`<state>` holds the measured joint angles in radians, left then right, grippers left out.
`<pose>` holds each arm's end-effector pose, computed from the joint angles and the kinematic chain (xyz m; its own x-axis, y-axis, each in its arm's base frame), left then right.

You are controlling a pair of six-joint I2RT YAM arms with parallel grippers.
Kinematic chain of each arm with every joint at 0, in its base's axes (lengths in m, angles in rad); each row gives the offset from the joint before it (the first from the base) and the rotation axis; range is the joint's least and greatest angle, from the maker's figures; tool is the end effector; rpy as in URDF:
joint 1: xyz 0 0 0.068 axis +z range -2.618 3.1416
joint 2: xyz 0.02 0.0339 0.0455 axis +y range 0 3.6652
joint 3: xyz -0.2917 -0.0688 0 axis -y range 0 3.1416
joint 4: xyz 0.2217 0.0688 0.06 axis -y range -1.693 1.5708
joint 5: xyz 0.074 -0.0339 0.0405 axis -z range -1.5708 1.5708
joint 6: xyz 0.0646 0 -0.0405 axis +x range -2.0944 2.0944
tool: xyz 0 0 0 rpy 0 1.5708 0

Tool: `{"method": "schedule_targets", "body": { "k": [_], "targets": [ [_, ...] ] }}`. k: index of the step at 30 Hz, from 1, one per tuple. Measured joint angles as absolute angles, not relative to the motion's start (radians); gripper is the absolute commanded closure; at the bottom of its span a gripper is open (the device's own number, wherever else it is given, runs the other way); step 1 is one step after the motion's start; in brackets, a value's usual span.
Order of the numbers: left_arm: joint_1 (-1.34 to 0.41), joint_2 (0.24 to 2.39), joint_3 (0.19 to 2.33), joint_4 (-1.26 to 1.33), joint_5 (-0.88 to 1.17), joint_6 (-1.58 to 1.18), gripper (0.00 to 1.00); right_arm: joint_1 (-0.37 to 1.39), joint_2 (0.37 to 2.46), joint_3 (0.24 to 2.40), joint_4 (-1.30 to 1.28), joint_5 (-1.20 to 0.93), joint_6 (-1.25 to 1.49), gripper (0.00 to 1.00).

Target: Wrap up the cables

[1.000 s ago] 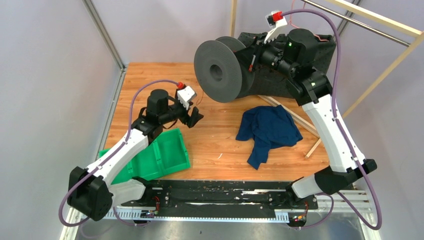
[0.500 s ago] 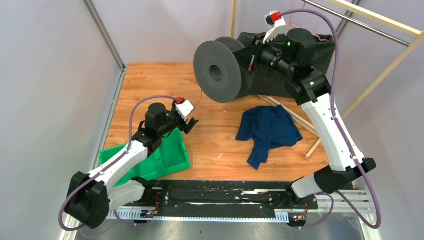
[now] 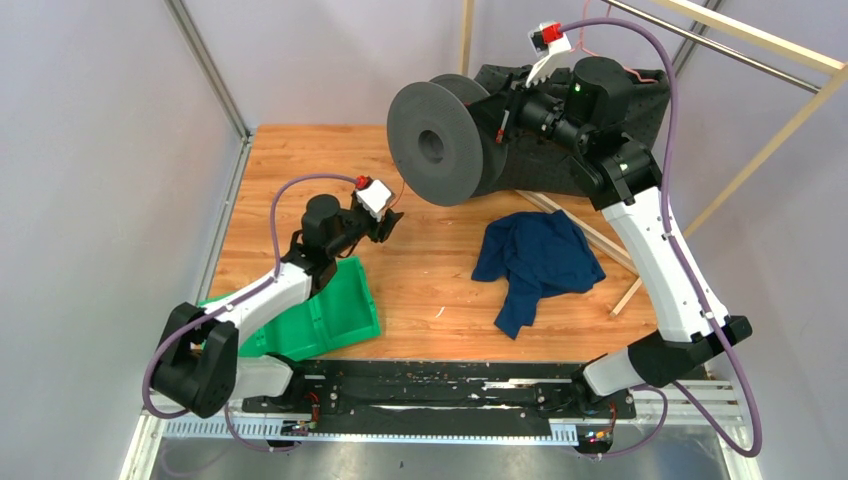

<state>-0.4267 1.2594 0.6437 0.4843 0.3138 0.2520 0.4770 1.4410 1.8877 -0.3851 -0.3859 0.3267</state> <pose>0.2471 -0.1343 0.2944 0.0521 0.2368 -0.9702 0.6807 0.7024 0.2080 0.2463 0.1547 0.5609 -0.1918 0.2355 -0.9527 -0.7365 0.6071 0.2984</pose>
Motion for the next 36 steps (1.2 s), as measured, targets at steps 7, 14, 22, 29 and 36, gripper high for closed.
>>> {"method": "schedule_targets", "body": {
  "k": [7, 14, 22, 29, 36],
  "targets": [
    [-0.426, 1.291, 0.667, 0.521, 0.313, 0.228, 1.0, 0.476, 1.446, 1.888, -0.385, -0.386, 0.326, 0.99],
    [-0.426, 1.303, 0.673, 0.527, 0.336, 0.168, 1.0, 0.458, 1.459, 1.888, -0.387, -0.357, 0.343, 0.99],
    [-0.505, 1.23, 0.648, 0.461, 0.444, 0.021, 1.0, 0.43, 1.469, 1.888, -0.398, -0.239, 0.406, 0.99],
    [-0.624, 1.117, 0.658, 0.274, 0.585, 0.002, 1.0, 0.426, 1.518, 1.888, -0.426, -0.171, 0.452, 0.99],
    [-0.657, 1.109, 0.873, 0.092, 0.664, 0.009, 1.0, 0.429, 1.596, 1.878, -0.435, -0.183, 0.456, 0.99]
  ]
}}
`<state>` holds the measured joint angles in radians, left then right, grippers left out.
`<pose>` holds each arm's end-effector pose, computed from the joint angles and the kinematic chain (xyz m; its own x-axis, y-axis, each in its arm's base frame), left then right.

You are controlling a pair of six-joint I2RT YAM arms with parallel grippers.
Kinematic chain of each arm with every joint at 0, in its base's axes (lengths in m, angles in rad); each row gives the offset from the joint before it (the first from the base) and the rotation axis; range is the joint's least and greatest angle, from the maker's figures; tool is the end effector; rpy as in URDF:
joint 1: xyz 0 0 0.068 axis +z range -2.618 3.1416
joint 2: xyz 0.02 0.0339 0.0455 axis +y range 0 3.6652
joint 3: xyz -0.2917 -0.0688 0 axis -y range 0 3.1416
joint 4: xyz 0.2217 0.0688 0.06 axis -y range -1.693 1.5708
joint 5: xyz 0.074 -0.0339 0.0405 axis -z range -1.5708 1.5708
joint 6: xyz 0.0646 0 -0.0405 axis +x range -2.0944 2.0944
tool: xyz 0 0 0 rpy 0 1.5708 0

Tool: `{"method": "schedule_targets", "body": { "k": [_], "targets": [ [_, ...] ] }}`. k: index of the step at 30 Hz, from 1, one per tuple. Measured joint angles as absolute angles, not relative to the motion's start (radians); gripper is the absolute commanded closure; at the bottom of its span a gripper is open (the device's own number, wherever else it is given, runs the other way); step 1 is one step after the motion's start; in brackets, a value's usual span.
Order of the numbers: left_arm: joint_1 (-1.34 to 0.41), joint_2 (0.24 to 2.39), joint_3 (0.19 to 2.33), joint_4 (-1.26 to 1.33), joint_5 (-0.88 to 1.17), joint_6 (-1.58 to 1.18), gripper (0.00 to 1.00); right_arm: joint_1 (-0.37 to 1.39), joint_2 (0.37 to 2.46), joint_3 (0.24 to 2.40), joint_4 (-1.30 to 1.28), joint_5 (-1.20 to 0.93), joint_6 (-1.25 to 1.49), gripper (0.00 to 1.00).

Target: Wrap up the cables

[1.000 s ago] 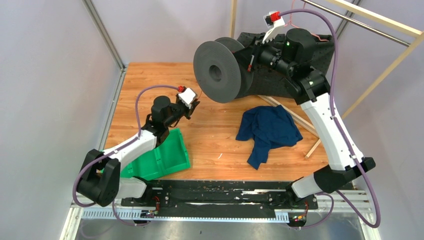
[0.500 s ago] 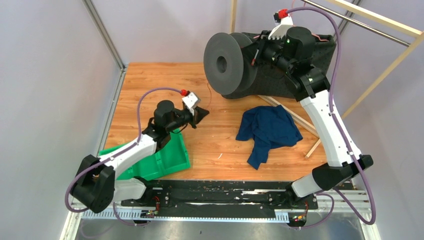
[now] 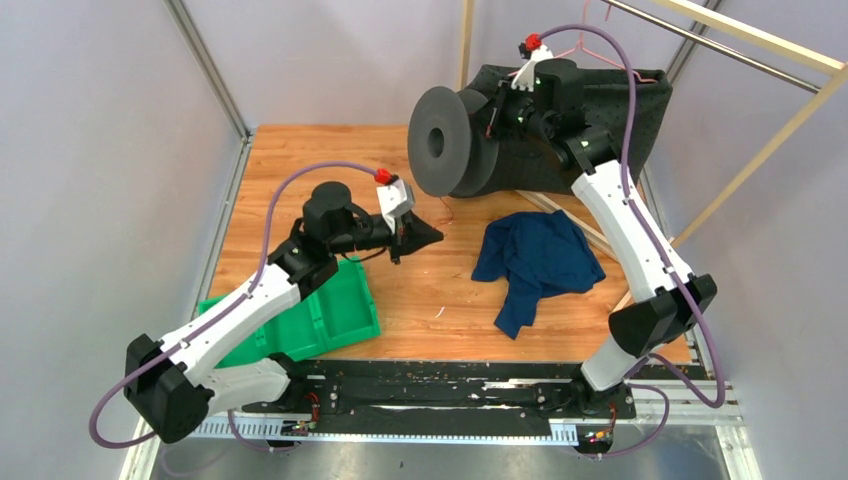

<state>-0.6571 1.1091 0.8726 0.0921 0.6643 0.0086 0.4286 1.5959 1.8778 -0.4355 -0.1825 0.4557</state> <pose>0.1682 -0.1801 0.3631 -0.1056 0.0901 -0.9903 0.9649 0.2500 -0.0802 0.3221 0.1601 0.5034 -0.3766 0.3037 -0.8752 -0.4522 0.7642 0.4598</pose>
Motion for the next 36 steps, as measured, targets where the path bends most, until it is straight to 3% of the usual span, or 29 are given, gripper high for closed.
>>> {"method": "schedule_targets", "body": {
  "k": [9, 18, 27, 36],
  "targets": [
    [-0.658, 1.198, 1.141, 0.067, 0.717, -0.059, 1.0, 0.477, 1.623, 1.872, -0.517, -0.236, 0.376, 0.99],
    [-0.658, 1.264, 1.232, 0.04, 0.751, -0.076, 1.0, 0.54, 1.576, 1.759, -0.624, -0.323, 0.202, 0.99],
    [-0.659, 1.325, 1.386, -0.244, 0.742, 0.062, 1.0, 0.542, 1.455, 1.668, -0.735, -0.363, 0.015, 0.99],
    [-0.659, 1.287, 1.392, -0.408, 0.654, 0.241, 1.0, 0.542, 1.335, 1.588, -0.768, -0.417, -0.117, 0.99]
  ]
}}
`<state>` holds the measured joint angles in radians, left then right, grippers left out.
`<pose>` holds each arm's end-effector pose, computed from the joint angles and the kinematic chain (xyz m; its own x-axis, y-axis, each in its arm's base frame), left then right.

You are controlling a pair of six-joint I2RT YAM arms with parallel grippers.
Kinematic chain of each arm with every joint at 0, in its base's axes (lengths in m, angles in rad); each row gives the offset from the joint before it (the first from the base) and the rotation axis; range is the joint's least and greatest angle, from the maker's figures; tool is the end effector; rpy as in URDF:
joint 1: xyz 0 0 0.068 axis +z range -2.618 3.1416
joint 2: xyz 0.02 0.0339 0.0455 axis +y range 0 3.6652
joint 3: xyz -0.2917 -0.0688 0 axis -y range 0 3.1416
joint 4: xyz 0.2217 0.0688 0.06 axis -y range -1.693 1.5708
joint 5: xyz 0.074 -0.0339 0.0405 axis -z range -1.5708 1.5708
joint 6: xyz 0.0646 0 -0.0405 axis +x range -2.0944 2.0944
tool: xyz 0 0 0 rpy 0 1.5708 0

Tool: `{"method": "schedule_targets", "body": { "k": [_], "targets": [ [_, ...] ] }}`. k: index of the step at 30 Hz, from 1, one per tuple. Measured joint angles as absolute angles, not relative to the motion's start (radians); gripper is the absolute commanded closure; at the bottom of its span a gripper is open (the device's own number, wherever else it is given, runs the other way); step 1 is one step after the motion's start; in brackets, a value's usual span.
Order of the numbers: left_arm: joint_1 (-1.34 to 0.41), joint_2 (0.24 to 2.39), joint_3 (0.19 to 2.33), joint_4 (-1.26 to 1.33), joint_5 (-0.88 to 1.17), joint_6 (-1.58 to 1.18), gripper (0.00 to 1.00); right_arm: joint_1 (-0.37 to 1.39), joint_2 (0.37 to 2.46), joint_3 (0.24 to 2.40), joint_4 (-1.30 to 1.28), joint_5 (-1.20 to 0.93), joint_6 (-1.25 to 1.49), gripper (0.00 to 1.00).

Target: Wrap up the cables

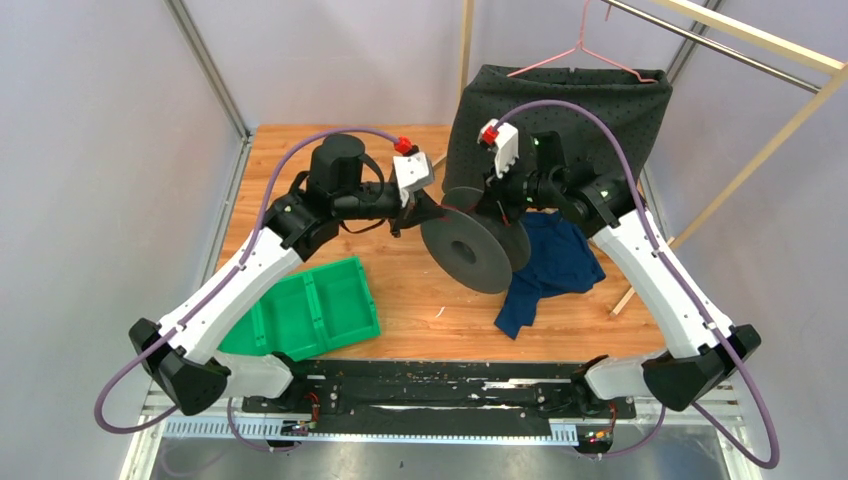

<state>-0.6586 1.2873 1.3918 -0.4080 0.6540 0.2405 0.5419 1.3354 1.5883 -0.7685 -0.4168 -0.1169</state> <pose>0.1912 -0.1977 0.4389 -0.0045 0.2425 -0.9701 0.9740 0.2209 0.0507 0.2156 0.1603 0.4451 -0.3293 -0.3228 -0.8873 -0.8173 0.5680 0.0968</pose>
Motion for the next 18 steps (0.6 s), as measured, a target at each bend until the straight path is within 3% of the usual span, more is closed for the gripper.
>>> {"method": "schedule_targets", "body": {
  "k": [18],
  "targets": [
    [-0.686, 1.16, 1.29, -0.536, 0.613, 0.675, 1.0, 0.539, 1.304, 1.593, -0.915, -0.622, -0.315, 0.99]
  ]
}}
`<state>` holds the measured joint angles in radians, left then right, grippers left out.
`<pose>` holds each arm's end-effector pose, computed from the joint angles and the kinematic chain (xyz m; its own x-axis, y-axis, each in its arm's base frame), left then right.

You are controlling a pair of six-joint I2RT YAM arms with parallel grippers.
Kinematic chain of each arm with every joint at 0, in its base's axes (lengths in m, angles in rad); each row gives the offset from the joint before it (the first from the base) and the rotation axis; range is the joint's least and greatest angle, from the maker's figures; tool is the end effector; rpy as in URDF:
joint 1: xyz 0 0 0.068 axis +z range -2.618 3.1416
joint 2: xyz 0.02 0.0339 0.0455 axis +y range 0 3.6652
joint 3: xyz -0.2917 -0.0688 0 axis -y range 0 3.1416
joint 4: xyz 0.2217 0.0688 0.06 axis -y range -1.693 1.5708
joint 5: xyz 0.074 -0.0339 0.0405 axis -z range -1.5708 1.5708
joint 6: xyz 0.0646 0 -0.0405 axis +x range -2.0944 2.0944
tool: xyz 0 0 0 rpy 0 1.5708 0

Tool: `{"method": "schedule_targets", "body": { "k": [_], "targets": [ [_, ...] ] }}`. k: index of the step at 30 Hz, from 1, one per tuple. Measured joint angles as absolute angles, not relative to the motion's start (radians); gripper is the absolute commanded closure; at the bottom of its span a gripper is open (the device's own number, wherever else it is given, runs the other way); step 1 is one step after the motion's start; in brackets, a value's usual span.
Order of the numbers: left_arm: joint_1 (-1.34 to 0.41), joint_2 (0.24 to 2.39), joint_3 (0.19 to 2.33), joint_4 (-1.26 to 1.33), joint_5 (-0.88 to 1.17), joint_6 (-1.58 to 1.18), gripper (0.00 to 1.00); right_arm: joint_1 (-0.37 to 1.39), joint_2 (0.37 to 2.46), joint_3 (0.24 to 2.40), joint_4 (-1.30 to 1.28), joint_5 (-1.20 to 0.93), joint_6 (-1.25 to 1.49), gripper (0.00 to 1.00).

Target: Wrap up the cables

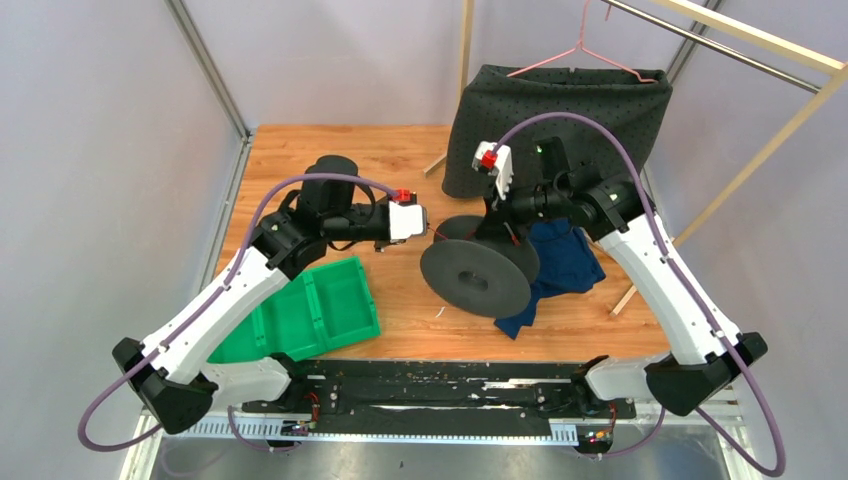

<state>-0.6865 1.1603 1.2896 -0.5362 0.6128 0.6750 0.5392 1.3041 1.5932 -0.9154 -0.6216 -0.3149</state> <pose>0.1560 -0.1759 0.4189 0.3403 0.3820 -0.8592 0.9150 0.0758 0.3962 0.1875 0.1560 0.4414 -0.2236 -0.4272 -0.8761 -0.9376 0.3398 0.0736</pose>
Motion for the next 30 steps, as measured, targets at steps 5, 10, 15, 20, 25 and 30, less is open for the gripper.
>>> {"method": "schedule_targets", "body": {
  "k": [5, 10, 15, 20, 25, 30],
  "targets": [
    [-0.678, 1.171, 1.276, -0.533, 0.567, 0.797, 1.0, 0.547, 1.288, 1.629, -1.005, -0.729, -0.345, 0.99],
    [-0.676, 1.192, 1.282, -0.533, 0.564, 0.865, 1.0, 0.547, 1.288, 1.651, -1.023, -0.739, -0.358, 0.99],
    [-0.661, 1.202, 1.29, -0.538, 0.584, 0.858, 1.0, 0.547, 1.261, 1.641, -0.973, -0.677, -0.308, 0.99],
    [-0.643, 1.189, 1.261, -0.514, 0.616, 0.78, 1.0, 0.544, 1.203, 1.618, -0.881, -0.614, -0.236, 0.99],
    [-0.61, 1.137, 1.157, -0.414, 0.658, 0.675, 1.0, 0.536, 1.175, 1.568, -0.752, -0.609, -0.144, 0.99],
    [-0.574, 1.095, 1.053, -0.265, 0.683, 0.554, 1.0, 0.519, 1.173, 1.529, -0.646, -0.6, -0.044, 0.99]
  ]
}}
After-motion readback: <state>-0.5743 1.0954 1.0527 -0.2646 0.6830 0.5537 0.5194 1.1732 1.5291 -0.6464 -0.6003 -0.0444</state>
